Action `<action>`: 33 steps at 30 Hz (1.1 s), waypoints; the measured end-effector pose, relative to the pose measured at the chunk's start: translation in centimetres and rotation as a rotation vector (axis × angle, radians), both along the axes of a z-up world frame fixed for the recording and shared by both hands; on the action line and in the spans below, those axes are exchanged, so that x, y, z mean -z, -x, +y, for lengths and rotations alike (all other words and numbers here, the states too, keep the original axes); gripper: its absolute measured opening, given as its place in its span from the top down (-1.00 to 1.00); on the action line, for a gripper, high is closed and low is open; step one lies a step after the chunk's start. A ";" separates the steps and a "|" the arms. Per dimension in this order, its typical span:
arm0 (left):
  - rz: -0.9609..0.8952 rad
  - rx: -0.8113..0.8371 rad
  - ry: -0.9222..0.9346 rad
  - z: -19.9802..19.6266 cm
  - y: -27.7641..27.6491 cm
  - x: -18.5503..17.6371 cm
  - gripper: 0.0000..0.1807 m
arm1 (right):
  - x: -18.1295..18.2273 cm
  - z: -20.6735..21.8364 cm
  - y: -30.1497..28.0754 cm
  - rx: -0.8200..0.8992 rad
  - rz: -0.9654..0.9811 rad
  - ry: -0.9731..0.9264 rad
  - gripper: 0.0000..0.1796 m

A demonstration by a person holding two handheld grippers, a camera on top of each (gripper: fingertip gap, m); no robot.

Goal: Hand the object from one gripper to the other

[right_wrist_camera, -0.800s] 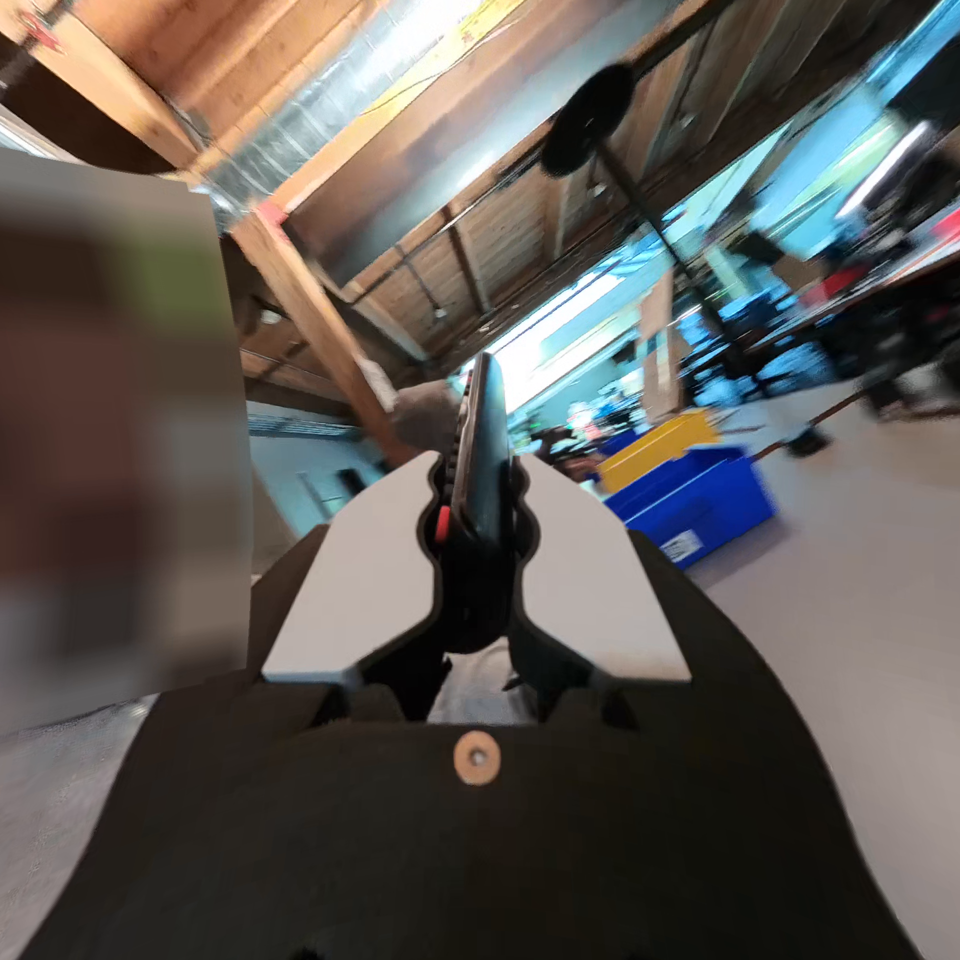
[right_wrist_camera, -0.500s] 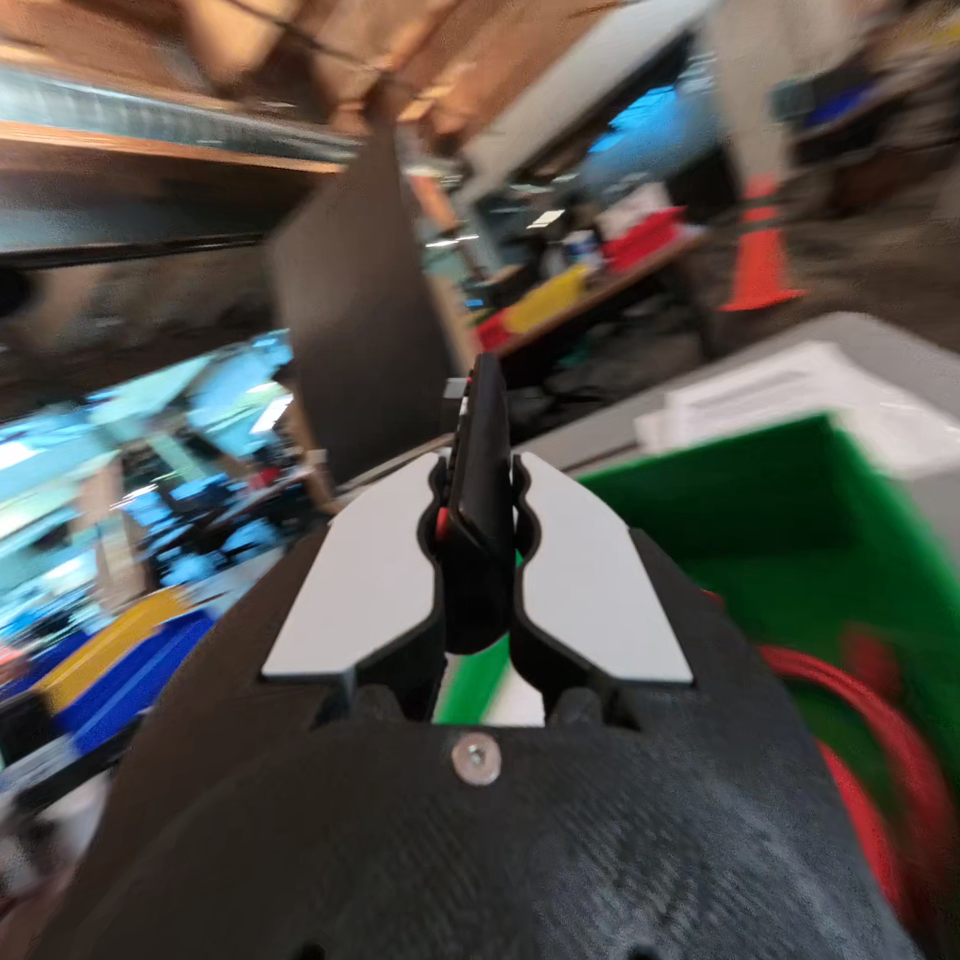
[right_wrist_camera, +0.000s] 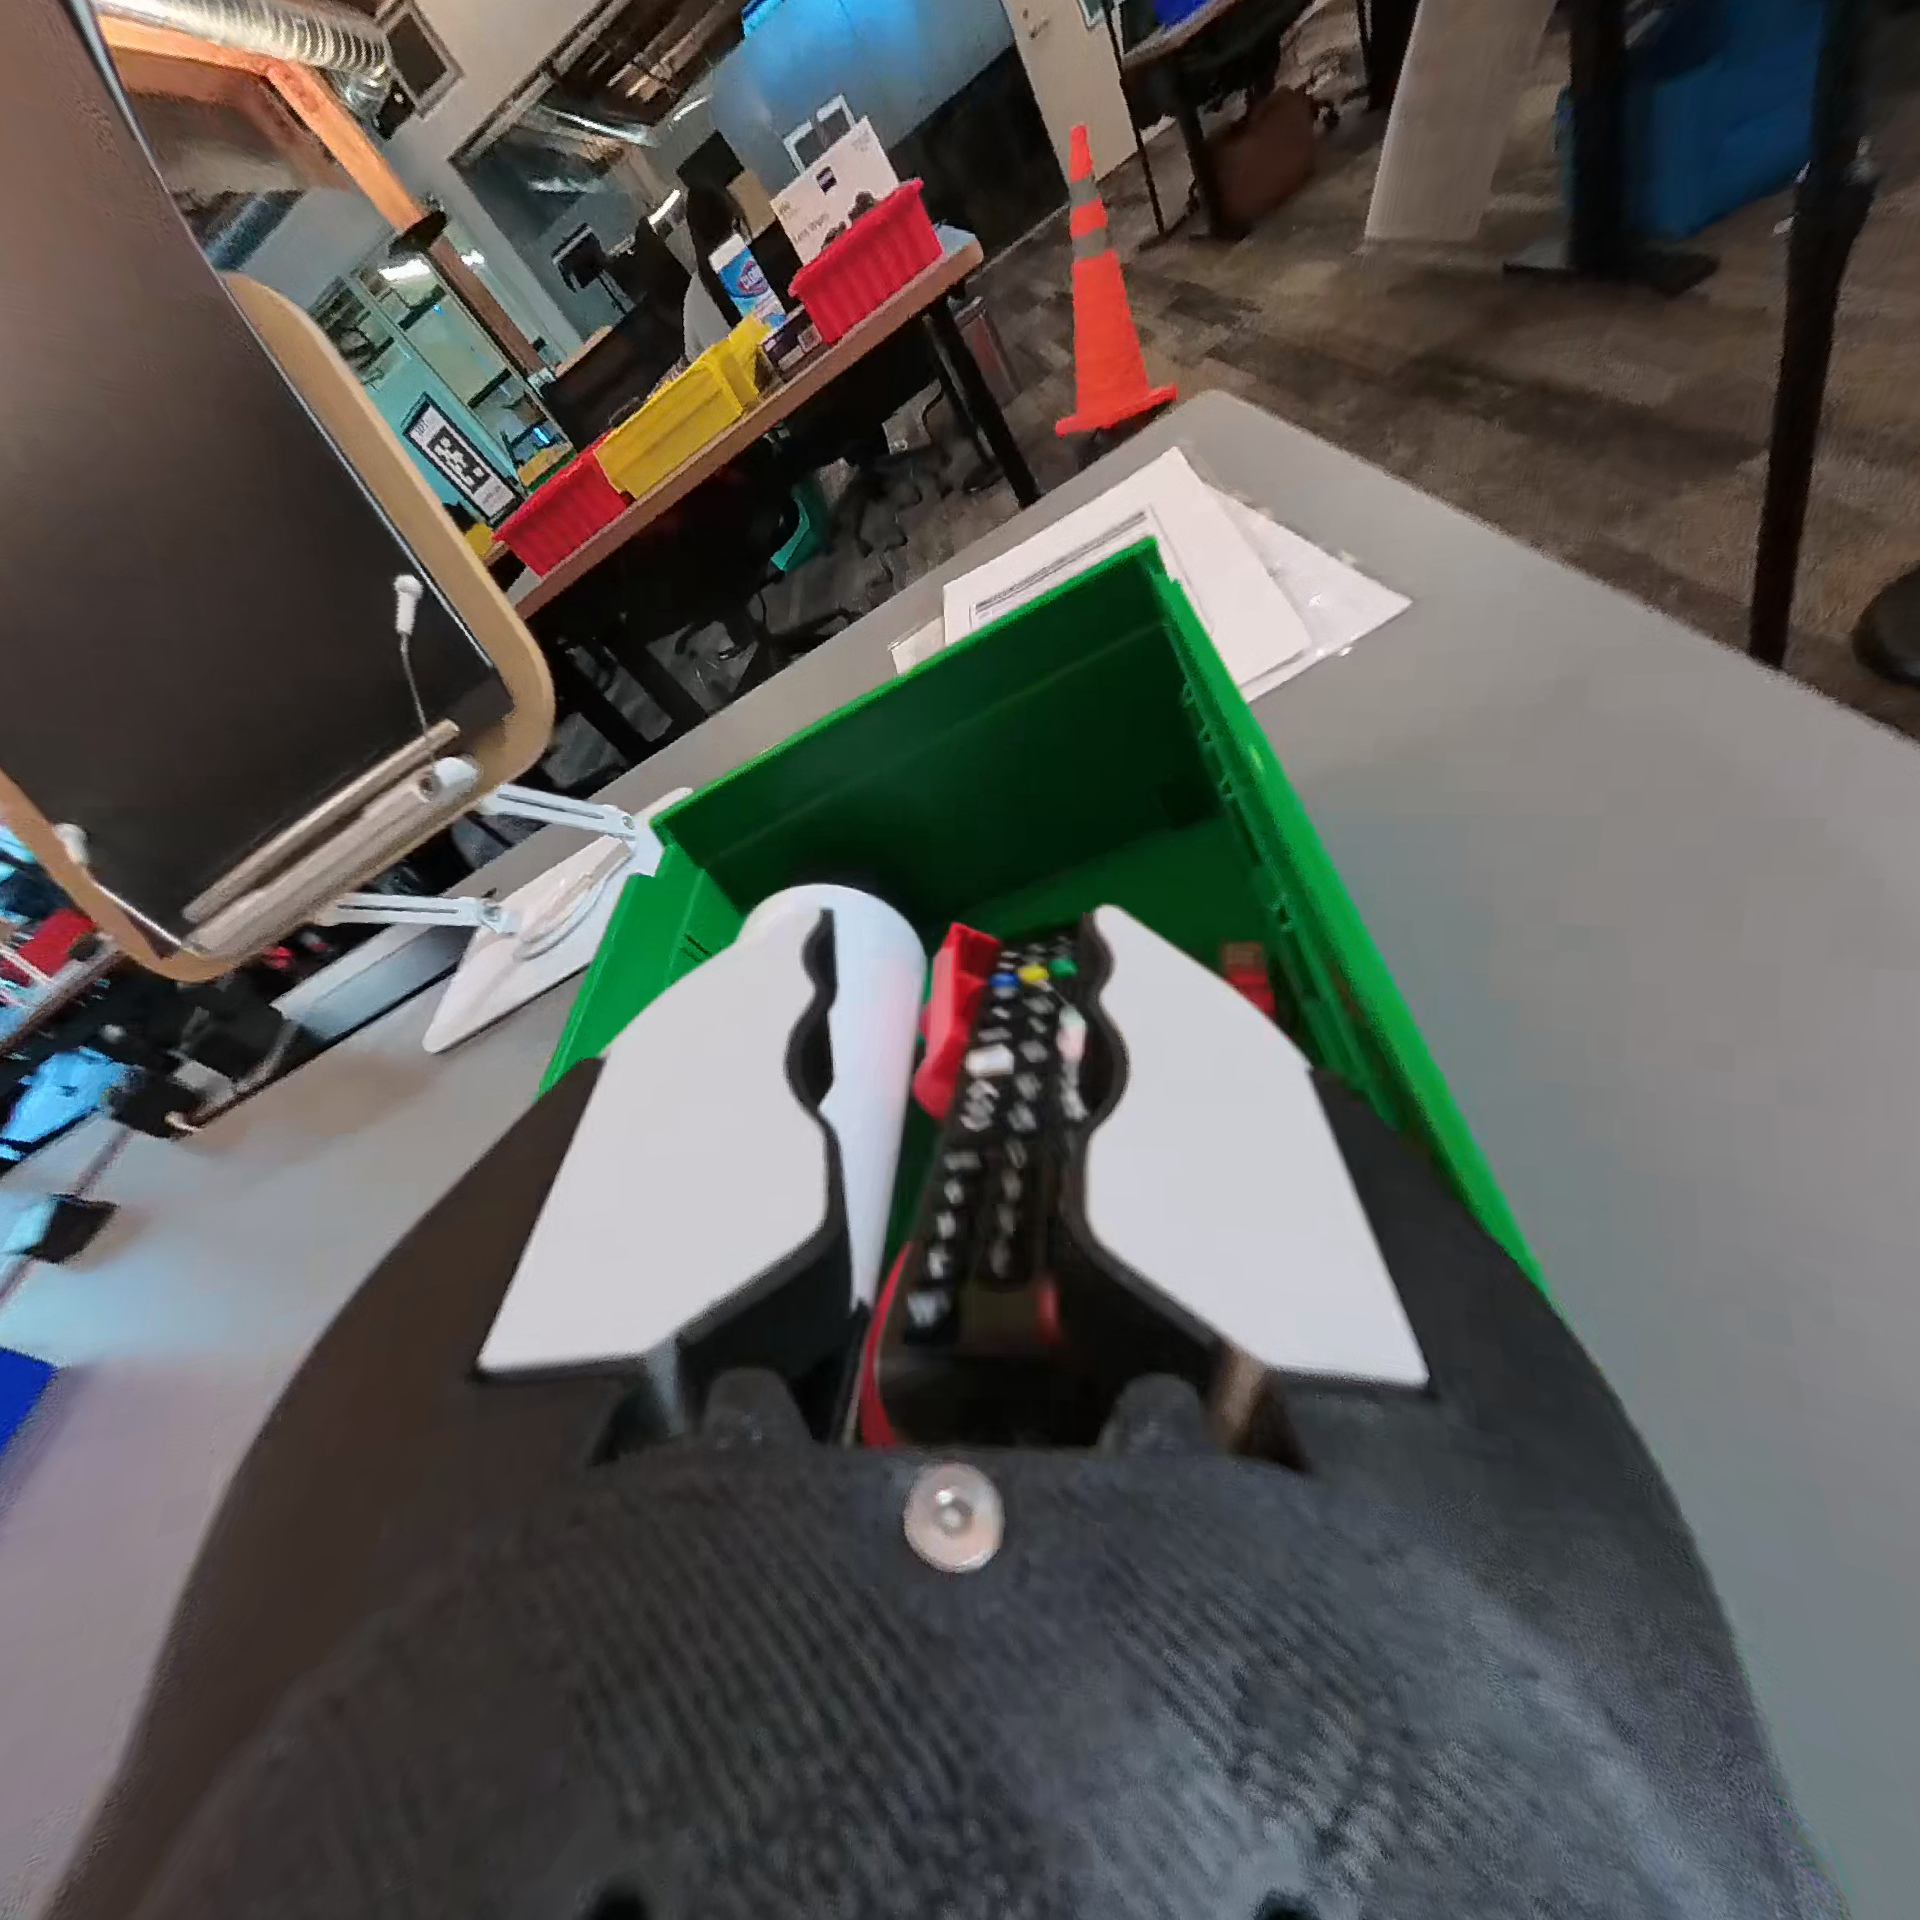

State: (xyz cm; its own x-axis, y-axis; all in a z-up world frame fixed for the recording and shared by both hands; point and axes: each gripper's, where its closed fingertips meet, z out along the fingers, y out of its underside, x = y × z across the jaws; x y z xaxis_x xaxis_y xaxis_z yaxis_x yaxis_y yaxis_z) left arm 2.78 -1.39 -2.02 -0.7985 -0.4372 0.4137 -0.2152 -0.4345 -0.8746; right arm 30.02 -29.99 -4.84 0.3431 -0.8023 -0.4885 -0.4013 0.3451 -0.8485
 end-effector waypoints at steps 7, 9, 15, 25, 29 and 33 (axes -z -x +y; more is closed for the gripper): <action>0.009 -0.005 0.024 0.4 -0.1 -0.1 0.15 | -4.8 0.6 2.3 -0.006 -0.262 0.077 0.49; 0.011 -0.004 0.023 0.4 -0.1 0.0 0.15 | -6.8 1.6 4.0 -0.038 -0.376 0.064 0.51; 0.031 0.014 0.025 -0.1 -0.2 0.5 0.16 | -10.0 9.7 12.0 -0.331 -0.570 -0.074 0.58; 0.058 0.035 0.004 -0.4 -0.2 1.4 0.17 | -2.8 23.1 20.9 -0.858 -0.573 0.121 0.45; 0.107 0.055 0.060 0.2 -0.5 1.9 0.22 | -0.3 24.5 21.7 -0.975 -0.500 0.111 0.46; 0.115 0.033 0.110 1.5 -0.7 1.7 0.52 | 1.6 25.7 23.1 -1.071 -0.468 0.168 0.41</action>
State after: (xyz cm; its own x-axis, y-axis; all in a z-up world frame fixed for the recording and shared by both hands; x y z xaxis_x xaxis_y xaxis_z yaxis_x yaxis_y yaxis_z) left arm 3.48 0.10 -3.76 -0.7562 -0.3585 0.5475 -0.3273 -0.5172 -0.7908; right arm 6.95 -4.33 -6.39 0.9978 -0.0391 -0.0526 -0.0566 -0.1084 -0.9925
